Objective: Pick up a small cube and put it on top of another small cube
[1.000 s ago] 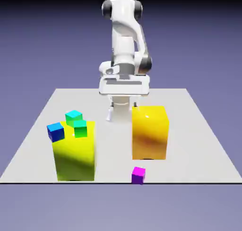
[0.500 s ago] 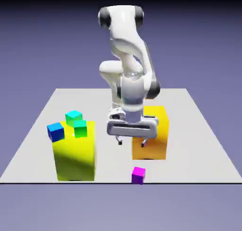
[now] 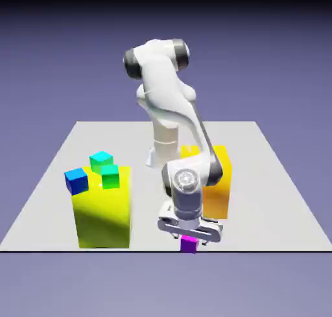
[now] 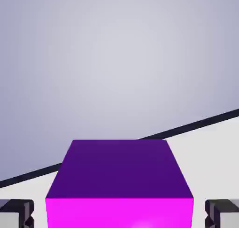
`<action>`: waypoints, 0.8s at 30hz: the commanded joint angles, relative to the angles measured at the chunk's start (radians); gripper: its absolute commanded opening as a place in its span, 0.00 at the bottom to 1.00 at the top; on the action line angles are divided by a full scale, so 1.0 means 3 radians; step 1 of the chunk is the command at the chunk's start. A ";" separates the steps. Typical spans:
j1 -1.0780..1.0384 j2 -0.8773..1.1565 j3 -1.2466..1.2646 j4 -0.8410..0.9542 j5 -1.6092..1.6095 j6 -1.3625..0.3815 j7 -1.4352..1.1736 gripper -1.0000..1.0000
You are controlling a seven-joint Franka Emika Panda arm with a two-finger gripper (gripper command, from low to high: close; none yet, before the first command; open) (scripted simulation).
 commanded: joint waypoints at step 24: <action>-0.0285 -0.1890 -0.1382 0.0104 0.1067 -0.1788 0.0064 0.00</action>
